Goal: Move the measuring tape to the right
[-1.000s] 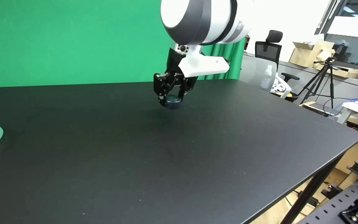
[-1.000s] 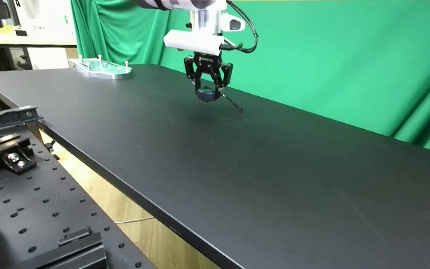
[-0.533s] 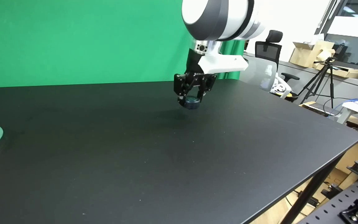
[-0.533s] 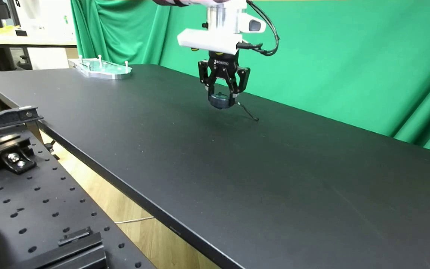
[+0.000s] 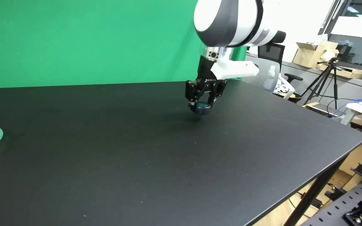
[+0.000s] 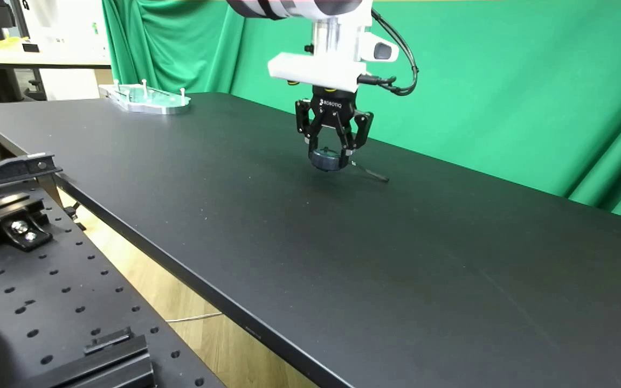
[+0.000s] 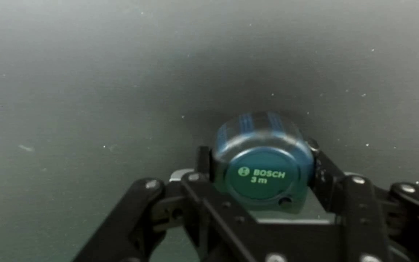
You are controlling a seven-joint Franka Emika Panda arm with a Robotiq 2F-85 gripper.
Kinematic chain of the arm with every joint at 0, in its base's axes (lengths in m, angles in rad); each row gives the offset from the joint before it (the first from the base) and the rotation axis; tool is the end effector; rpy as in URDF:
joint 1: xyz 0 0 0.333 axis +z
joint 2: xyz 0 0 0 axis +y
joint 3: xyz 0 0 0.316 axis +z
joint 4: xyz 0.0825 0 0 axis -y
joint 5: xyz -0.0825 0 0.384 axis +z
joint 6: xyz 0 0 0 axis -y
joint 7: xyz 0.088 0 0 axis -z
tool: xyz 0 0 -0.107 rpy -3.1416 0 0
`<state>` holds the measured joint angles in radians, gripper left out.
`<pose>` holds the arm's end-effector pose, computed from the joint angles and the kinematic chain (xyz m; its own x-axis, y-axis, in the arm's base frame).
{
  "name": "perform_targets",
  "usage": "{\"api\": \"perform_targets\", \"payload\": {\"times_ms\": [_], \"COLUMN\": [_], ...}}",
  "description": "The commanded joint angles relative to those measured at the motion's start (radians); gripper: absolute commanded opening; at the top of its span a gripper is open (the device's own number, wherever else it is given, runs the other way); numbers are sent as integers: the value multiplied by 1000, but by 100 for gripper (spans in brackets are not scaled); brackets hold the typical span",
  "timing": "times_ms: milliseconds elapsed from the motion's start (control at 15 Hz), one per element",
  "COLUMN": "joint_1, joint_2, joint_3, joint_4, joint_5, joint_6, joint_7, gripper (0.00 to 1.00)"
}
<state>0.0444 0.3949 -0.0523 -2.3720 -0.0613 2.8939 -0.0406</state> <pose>0.5159 -0.0016 0.1710 0.9875 0.0985 0.1234 0.0933 -0.9945 0.0476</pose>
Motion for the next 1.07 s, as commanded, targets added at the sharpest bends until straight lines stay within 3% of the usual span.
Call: {"api": "perform_targets", "payload": {"times_ms": [0, 267, 333, 533, 1000], "joint_1": [-8, -3, -6, -5, -3], "joint_2": [9, 22, 22, 19, -44], "joint_3": [-10, -26, -25, -27, -2], "joint_4": [9, 9, 10, 9, -13], "joint_5": [-20, -26, -24, -24, -25], "joint_6": [4, 21, 20, 20, -21], "joint_7": [7, 12, 10, 11, -1], "gripper": [43, 43, 92, 100, 100]}}
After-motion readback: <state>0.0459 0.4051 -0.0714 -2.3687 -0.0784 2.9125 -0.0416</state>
